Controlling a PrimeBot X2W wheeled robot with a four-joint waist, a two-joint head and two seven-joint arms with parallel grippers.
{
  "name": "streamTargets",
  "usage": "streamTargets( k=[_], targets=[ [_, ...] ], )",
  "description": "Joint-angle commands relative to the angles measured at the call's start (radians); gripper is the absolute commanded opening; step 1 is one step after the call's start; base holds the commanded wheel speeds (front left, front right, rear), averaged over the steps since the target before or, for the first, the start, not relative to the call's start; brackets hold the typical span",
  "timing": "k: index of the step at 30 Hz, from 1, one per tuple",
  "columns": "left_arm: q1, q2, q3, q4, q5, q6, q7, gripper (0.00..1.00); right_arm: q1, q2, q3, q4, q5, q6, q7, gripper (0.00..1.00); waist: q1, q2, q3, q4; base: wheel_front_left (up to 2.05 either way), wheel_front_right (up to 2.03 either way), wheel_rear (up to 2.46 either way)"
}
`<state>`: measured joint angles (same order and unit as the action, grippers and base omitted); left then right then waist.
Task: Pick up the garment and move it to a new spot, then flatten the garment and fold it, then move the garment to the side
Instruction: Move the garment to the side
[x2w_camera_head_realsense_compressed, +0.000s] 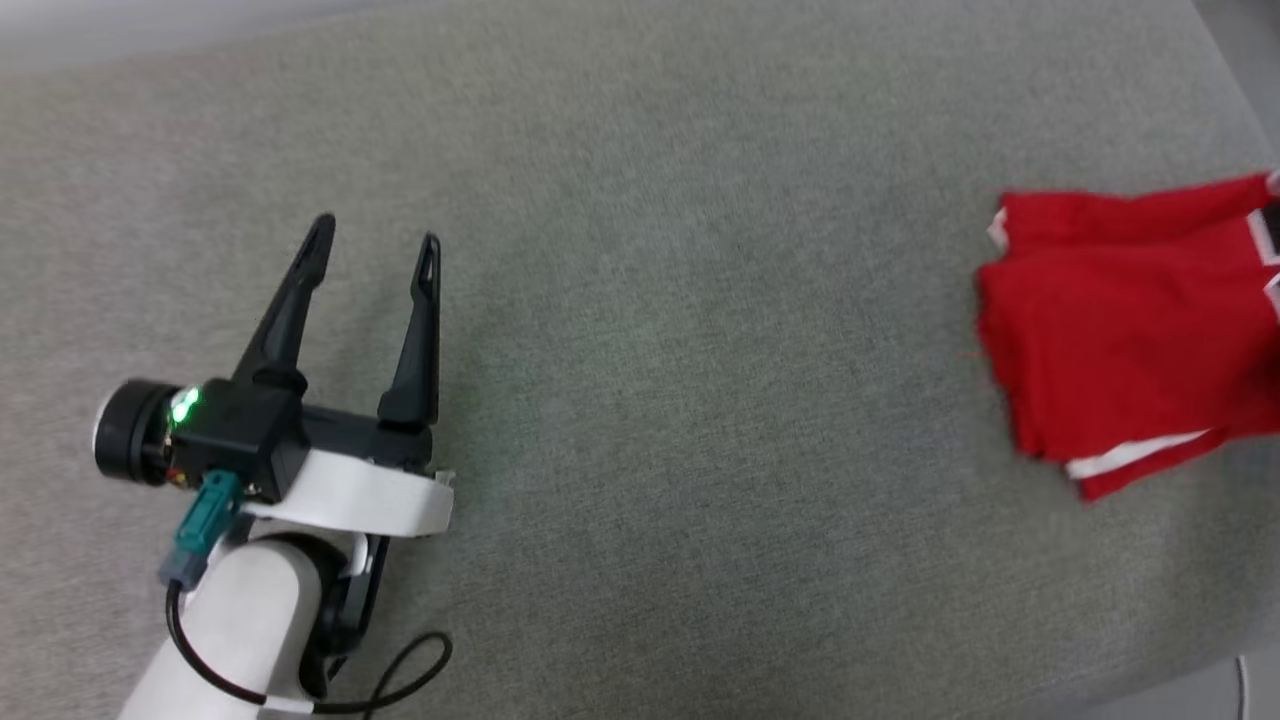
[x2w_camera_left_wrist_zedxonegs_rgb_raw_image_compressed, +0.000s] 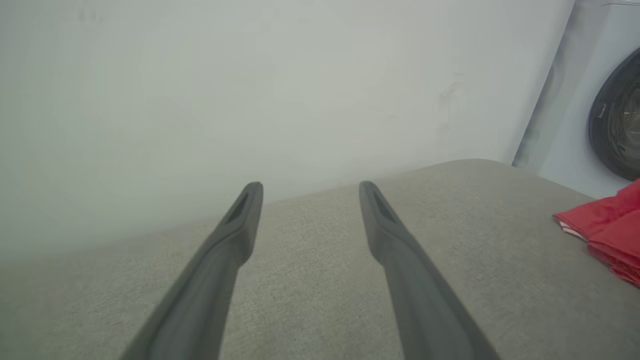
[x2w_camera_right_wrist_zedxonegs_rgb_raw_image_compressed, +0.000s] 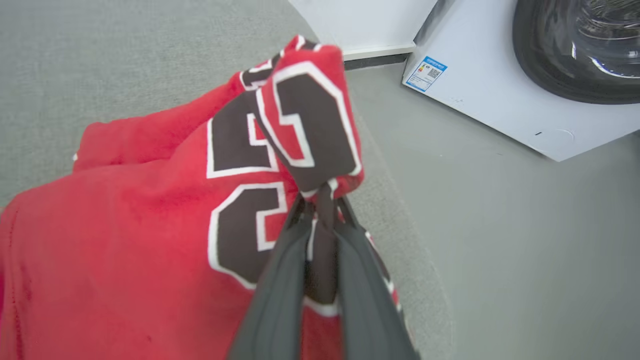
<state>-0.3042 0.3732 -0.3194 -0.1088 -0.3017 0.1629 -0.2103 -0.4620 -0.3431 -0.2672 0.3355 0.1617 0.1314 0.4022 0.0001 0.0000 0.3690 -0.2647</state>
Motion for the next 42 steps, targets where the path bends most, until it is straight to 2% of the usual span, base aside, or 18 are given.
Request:
streamTargets(
  k=[1,7,11,12,13,14,15,20,26,33,42],
  targets=[
    [-0.032,0.009,0.0,-0.015,0.008,-0.007,0.007,1.0,-0.049,-0.017,-0.025,0.016,-0.011,-0.002,-0.015,0.0,-0.0001,0.0,0.083,-0.013,0.0,0.0,0.0],
    [-0.107,0.029,-0.002,-0.054,0.03,-0.02,0.019,1.0,-0.161,-0.057,-0.101,0.09,-0.062,-0.002,-0.065,0.0,-0.0001,0.0,0.187,0.006,0.0,0.0,0.0],
    [-0.136,0.036,-0.007,-0.065,0.039,-0.024,0.019,1.0,-0.203,-0.068,-0.113,0.139,-0.101,-0.002,-0.107,0.0,-0.0001,0.0,0.225,0.018,0.0,0.0,0.0],
    [-0.14,0.035,-0.009,-0.064,0.041,-0.026,0.017,1.0,-0.21,-0.067,-0.121,0.151,-0.115,-0.002,-0.117,0.08,-0.0001,0.0,0.229,0.02,0.0,0.0,0.0],
    [-0.143,0.033,-0.013,-0.062,0.043,-0.028,0.015,1.0,-0.218,-0.064,-0.136,0.168,-0.133,-0.002,-0.122,0.4,-0.0001,0.0,0.23,0.023,0.0,0.0,0.0],
    [-0.146,0.03,-0.018,-0.058,0.043,-0.031,0.012,1.0,-0.223,-0.06,-0.147,0.179,-0.147,-0.002,-0.13,0.65,-0.0001,0.0,0.23,0.026,0.0,0.0,0.0],
    [-0.149,0.026,-0.022,-0.054,0.041,-0.033,0.01,1.0,-0.23,-0.056,-0.163,0.188,-0.165,-0.002,-0.146,1.0,-0.0001,0.0,0.228,0.03,0.0,0.0,0.0],
    [-0.141,0.006,-0.044,-0.019,0.026,-0.044,-0.005,1.0,-0.232,-0.038,-0.231,0.199,-0.249,-0.002,-0.232,1.0,-0.0001,0.0,0.188,0.046,0.0,0.0,0.0],
    [-0.098,-0.022,-0.035,0.041,0.0,-0.028,-0.03,1.0,-0.168,0.012,-0.249,0.116,-0.248,-0.002,-0.329,1.0,-0.0001,0.0,0.099,0.084,0.0,0.0,0.0],
    [-0.011,-0.055,-0.008,0.106,-0.03,-0.003,-0.049,1.0,-0.023,0.095,-0.193,-0.035,-0.214,-0.002,-0.378,1.0,-0.0001,0.0,-0.032,0.13,0.0,0.0,0.0],
    [0.11,-0.093,0.023,0.179,-0.058,0.004,-0.056,1.0,0.21,0.22,-0.096,-0.204,-0.142,-0.001,-0.395,1.0,-0.0001,0.0,-0.19,0.199,0.0,0.0,0.0]
  ],
)
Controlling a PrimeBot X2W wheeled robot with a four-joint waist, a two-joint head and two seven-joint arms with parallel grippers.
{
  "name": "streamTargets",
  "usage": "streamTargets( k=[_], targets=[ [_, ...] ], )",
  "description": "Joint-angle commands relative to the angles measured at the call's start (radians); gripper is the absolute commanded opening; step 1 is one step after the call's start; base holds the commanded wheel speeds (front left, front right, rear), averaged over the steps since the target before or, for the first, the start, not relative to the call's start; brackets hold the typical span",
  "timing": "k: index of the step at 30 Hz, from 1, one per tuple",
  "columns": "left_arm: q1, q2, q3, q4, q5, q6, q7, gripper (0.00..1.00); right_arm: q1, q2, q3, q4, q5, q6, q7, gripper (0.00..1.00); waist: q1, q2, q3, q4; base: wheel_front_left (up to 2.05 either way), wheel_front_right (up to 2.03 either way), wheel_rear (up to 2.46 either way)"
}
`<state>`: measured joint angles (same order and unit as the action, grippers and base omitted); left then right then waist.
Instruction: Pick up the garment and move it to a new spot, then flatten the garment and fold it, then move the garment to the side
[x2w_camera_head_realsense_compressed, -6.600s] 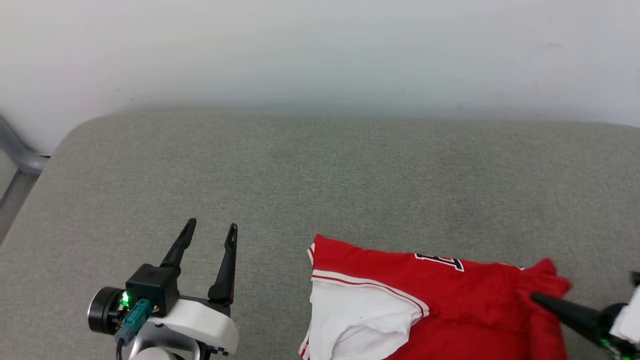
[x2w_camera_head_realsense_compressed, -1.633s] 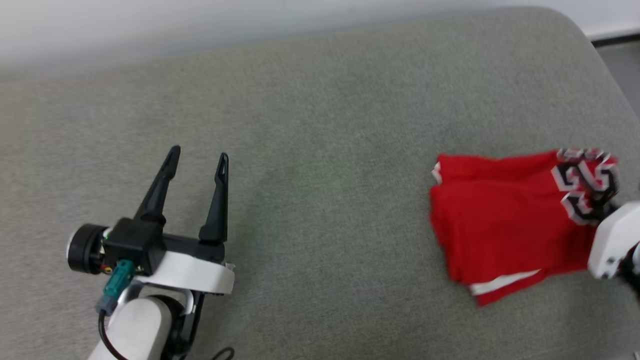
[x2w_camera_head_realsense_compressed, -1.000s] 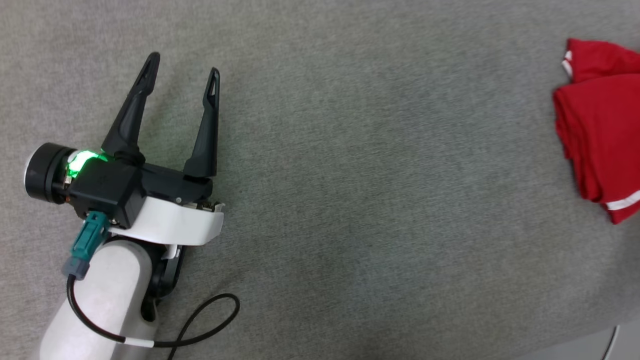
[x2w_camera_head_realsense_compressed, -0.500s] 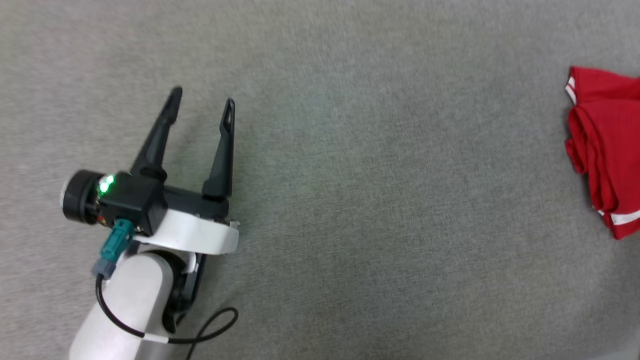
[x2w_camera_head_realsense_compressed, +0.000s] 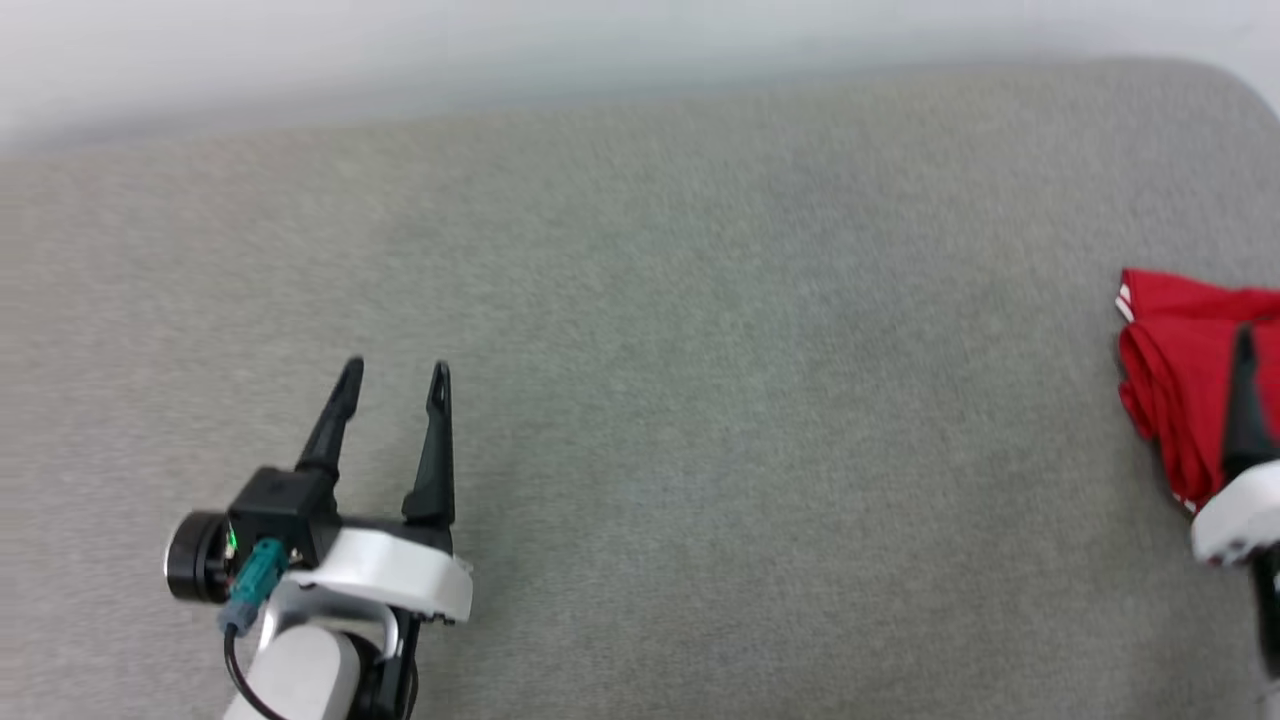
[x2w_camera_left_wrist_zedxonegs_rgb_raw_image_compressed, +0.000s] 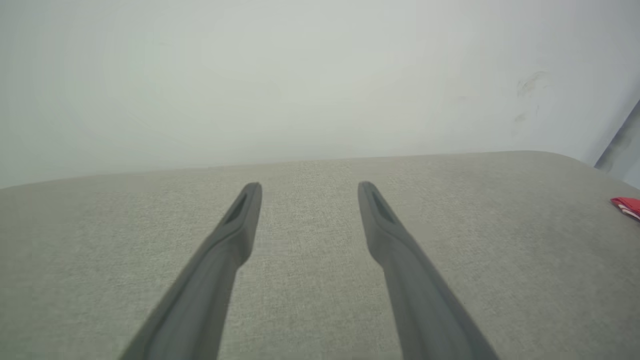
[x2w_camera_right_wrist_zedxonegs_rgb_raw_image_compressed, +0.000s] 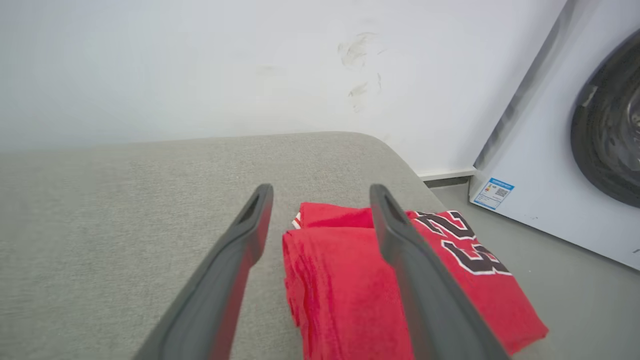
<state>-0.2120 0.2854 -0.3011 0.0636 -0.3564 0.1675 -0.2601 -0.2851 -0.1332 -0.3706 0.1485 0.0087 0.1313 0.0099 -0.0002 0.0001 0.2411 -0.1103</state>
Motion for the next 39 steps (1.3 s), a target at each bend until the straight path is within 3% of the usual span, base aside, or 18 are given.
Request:
streamTargets(
  k=[1,12,26,39],
  targets=[
    [0.028,-0.008,0.009,0.011,-0.004,-0.002,-0.006,1.0,0.056,0.02,0.019,-0.033,0.019,-0.001,-0.002,1.0,0.0002,-0.0001,-0.074,0.053,0.0,0.0,0.0],
    [0.138,-0.032,0.051,0.06,0.016,-0.02,-0.005,1.0,0.264,0.077,0.141,-0.171,0.109,-0.001,0.026,1.0,0.0002,-0.0001,-0.218,0.133,0.0,0.0,0.0],
    [0.231,-0.023,0.053,0.075,0.032,-0.036,-0.005,1.0,0.455,0.084,0.197,-0.342,0.153,-0.001,0.082,1.0,0.0002,-0.0001,-0.293,0.125,0.0,0.0,0.0],
    [0.223,-0.033,0.05,0.087,0.03,-0.049,-0.005,1.0,0.47,0.084,0.239,-0.363,0.162,-0.001,0.081,1.0,0.0002,-0.0001,-0.299,0.123,0.0,0.0,0.0]
  ],
)
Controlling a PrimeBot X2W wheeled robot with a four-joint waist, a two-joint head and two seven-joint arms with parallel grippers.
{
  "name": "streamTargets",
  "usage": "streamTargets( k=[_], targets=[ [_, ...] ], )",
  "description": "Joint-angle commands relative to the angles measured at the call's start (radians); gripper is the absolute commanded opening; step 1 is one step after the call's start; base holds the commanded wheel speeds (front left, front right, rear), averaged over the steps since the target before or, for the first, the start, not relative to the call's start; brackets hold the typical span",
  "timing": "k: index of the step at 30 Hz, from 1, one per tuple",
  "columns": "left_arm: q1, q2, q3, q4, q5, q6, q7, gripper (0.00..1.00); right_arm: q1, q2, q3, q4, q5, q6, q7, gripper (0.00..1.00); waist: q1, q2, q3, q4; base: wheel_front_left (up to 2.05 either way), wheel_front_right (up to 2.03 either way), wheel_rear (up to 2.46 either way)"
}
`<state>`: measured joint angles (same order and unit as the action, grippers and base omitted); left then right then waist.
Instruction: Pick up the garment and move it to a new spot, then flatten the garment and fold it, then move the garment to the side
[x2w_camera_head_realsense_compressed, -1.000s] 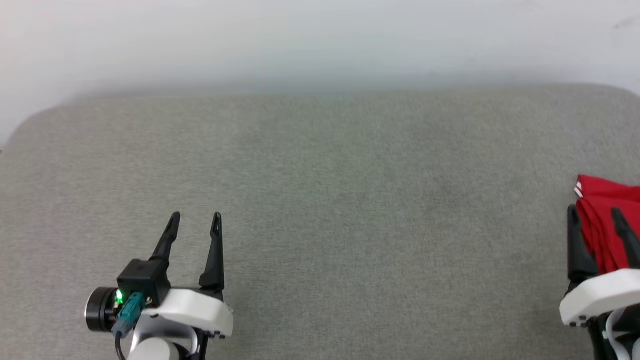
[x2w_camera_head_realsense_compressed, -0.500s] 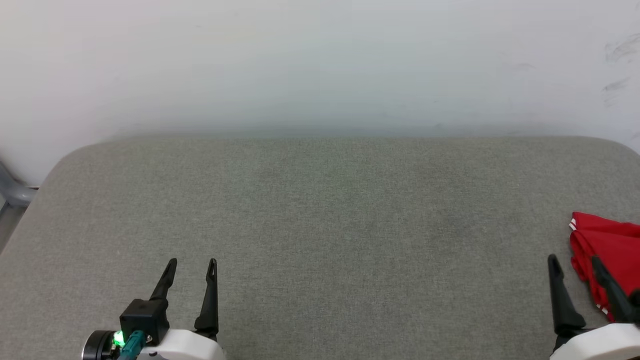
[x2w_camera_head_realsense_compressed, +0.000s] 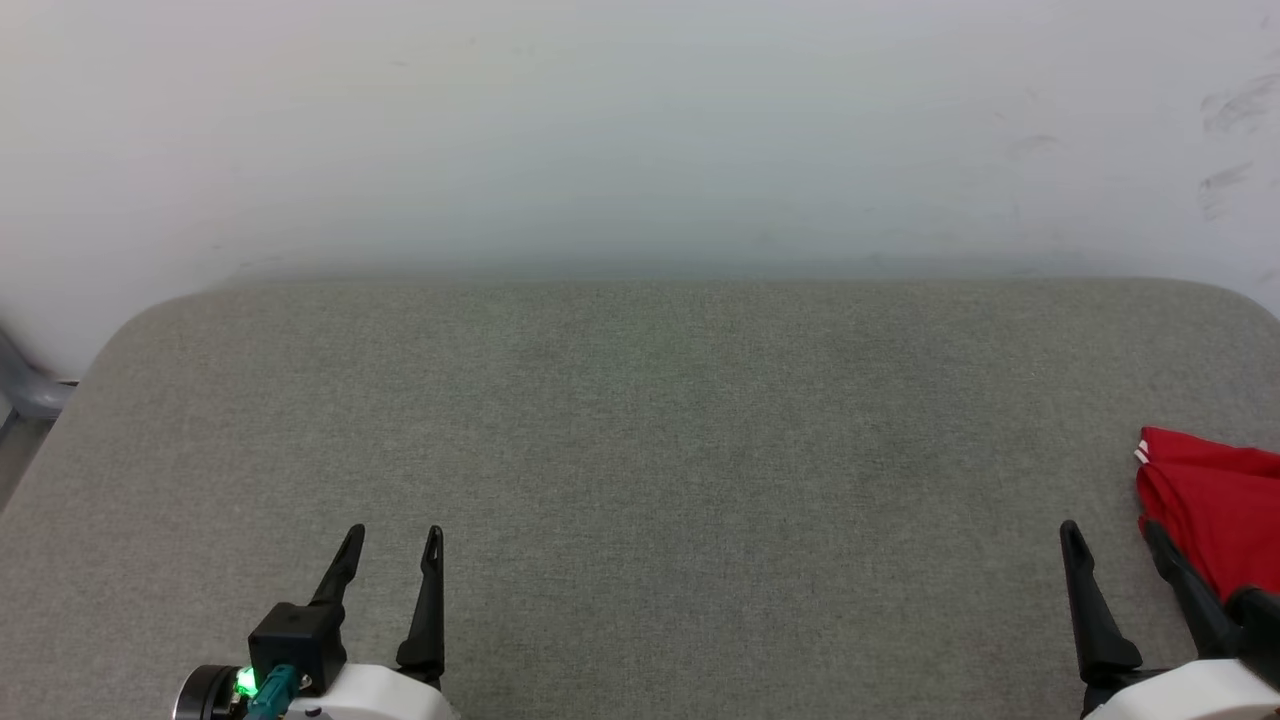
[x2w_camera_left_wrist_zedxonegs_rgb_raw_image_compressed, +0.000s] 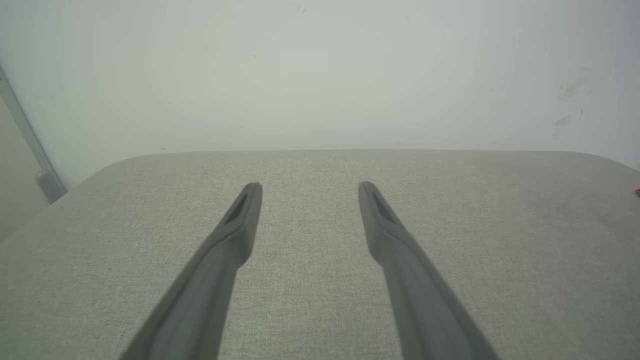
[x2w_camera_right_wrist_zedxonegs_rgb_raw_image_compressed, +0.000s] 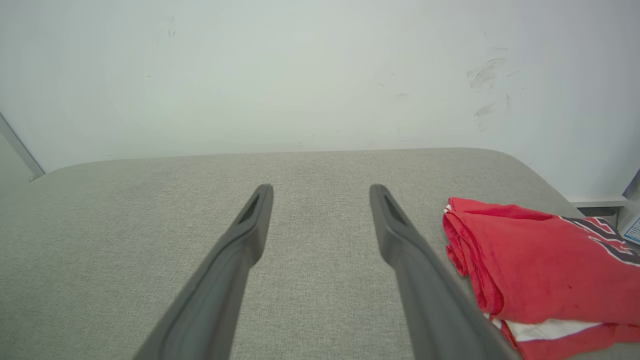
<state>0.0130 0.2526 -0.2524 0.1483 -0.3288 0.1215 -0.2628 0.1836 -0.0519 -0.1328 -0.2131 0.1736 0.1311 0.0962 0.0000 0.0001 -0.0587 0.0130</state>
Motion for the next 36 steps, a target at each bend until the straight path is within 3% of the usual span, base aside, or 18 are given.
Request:
streamTargets(
  k=[1,5,6,9,36],
  targets=[
    [-0.004,-0.001,0.001,0.003,0.002,-0.004,-0.002,1.0,-0.001,0.002,0.003,0.001,-0.004,-0.001,-0.006,1.0,0.0,-0.0001,0.001,-0.001,0.0,0.0,0.0],
    [-0.01,-0.005,0.006,0.001,-0.003,-0.008,-0.002,1.0,-0.011,0.002,0.005,0.004,-0.002,-0.001,-0.012,1.0,0.0,-0.0001,0.002,-0.003,0.0,0.0,0.0],
    [-0.002,-0.005,0.003,0.001,-0.003,-0.007,0.0,0.0,-0.004,0.0,0.005,0.004,0.0,0.0,-0.009,0.0,0.0,-0.0001,0.002,-0.003,0.0,0.0,0.0],
    [0.011,-0.015,-0.001,0.024,-0.008,-0.008,0.003,0.0,0.002,0.001,0.006,0.033,0.007,0.0,-0.007,0.0,0.0001,-0.0001,0.002,-0.003,0.0,0.0,0.0],
    [-0.039,-0.076,0.122,0.048,-0.435,-0.09,0.128,0.0,-0.1,0.001,0.01,0.173,0.485,0.0,0.001,0.0,0.0001,-0.0001,0.015,-0.005,0.0,0.0,0.0]
  ],
)
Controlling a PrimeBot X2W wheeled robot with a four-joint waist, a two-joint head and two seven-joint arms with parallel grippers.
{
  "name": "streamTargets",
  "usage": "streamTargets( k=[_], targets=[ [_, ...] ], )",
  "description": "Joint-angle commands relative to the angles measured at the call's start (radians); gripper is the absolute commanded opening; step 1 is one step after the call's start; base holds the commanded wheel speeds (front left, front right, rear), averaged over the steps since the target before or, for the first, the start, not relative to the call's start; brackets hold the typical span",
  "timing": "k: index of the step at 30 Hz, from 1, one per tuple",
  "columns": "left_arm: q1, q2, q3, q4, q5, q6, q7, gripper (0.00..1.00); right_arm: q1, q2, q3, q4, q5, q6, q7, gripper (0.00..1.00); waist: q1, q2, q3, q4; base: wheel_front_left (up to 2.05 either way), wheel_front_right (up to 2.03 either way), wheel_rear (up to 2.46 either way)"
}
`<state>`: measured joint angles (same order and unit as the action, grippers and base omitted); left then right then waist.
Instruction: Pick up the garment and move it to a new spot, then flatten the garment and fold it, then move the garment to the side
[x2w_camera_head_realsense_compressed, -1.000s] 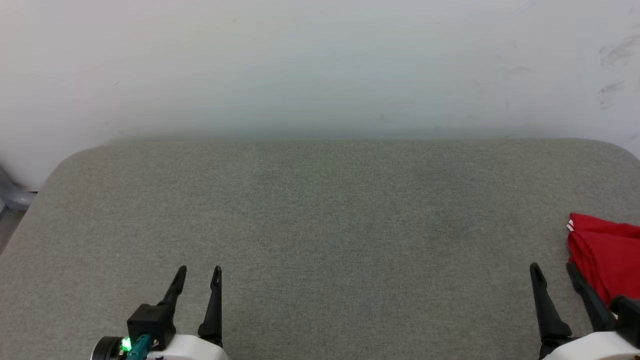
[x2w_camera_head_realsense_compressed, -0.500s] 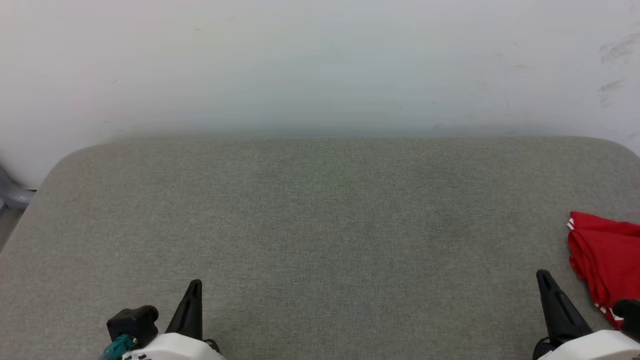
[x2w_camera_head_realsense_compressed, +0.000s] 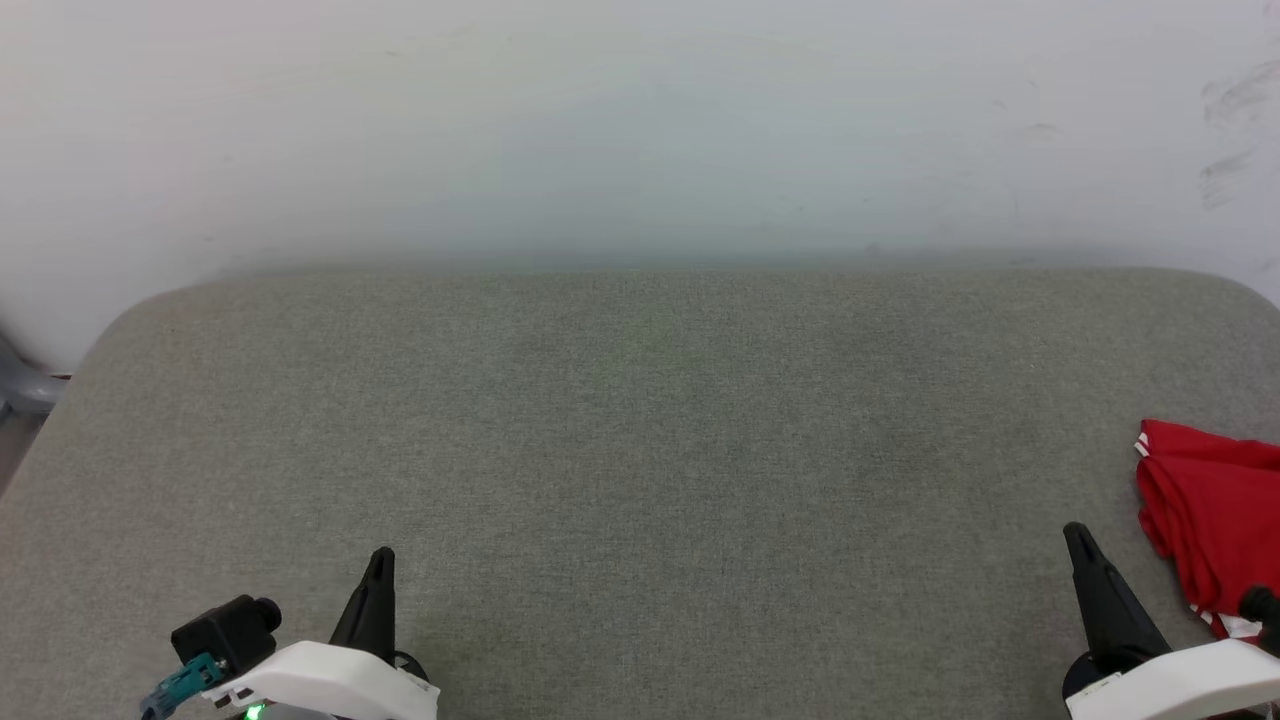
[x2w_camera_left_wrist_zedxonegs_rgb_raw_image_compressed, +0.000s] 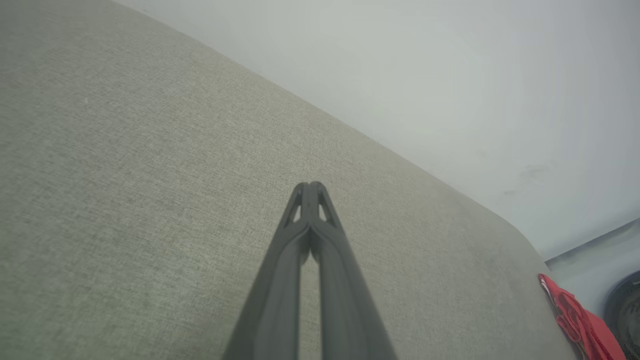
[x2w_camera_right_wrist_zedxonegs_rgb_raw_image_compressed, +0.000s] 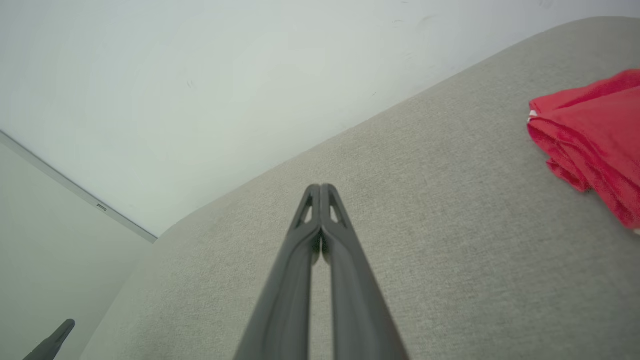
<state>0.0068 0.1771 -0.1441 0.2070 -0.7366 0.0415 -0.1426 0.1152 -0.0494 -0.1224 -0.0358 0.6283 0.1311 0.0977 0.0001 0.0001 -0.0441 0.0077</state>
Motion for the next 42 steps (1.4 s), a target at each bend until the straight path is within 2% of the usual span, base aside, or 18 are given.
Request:
streamTargets(
  k=[1,25,42],
  targets=[
    [-0.034,-0.003,0.018,-0.01,-0.04,-0.013,0.011,0.0,-0.034,-0.001,0.0,0.0,0.046,0.0,0.0,0.0,0.0,-0.0001,0.001,0.0,0.0,0.0,0.0],
    [-0.065,-0.045,0.1,0.005,-0.322,-0.068,0.094,0.0,-0.101,-0.001,0.003,0.094,0.362,0.0,0.006,0.0,0.0,-0.0001,0.012,-0.002,0.0,0.0,0.0],
    [-0.081,-0.068,0.145,0.014,-0.476,-0.097,0.14,0.0,-0.138,-0.001,0.004,0.147,0.535,0.0,0.008,0.0,0.0,-0.0001,0.02,-0.003,0.0,0.0,0.0]
  ],
)
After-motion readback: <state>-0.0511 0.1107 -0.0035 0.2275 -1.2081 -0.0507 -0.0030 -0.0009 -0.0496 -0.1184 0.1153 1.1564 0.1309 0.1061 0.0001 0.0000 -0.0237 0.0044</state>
